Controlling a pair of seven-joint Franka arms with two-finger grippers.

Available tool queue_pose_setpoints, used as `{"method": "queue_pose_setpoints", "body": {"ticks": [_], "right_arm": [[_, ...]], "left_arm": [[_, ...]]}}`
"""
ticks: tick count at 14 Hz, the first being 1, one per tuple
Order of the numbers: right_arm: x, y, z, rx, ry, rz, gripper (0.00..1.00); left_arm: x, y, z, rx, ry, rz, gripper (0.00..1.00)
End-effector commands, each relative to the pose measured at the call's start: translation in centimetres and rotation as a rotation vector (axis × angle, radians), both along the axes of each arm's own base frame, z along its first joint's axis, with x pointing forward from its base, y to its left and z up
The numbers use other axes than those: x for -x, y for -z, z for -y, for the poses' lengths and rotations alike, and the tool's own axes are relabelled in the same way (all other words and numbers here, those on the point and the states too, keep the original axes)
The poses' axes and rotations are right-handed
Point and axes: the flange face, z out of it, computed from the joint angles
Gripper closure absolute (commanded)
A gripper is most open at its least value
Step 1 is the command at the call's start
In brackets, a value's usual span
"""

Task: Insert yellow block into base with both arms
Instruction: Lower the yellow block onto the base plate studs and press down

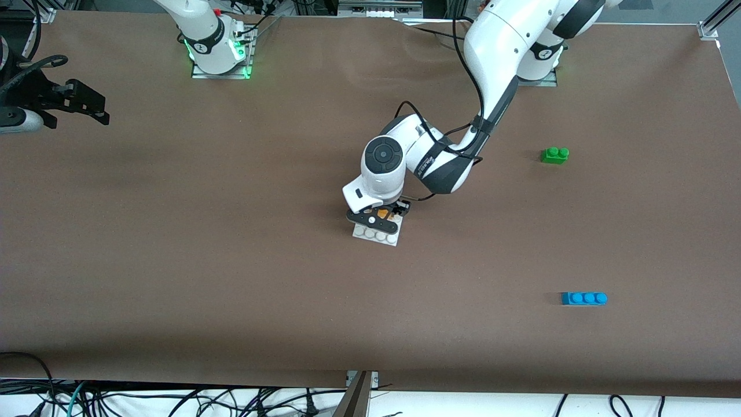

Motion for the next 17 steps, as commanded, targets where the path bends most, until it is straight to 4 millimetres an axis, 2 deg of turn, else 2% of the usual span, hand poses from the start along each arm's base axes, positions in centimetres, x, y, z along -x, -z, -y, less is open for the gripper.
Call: {"method": "queue_pose_setpoints", "body": {"ticks": [1, 14, 17], "right_arm": [[0.0, -0.5, 0.0, -0.015, 0.004, -0.001, 0.01], [-0.1, -0.3, 0.0, -0.025, 0.006, -0.005, 0.01], [-0.1, -0.3, 0.0, -0.027, 0.006, -0.005, 0.01]], "left_arm": [[-0.6, 0.3, 0.8, 0.006, 0.016, 0.048, 0.55], [0.1, 1.5, 1.1, -0.032, 0.055, 0.061, 0.55], [0.7, 1.6, 1.7, -0.033, 0.061, 0.060, 0.55]]}}
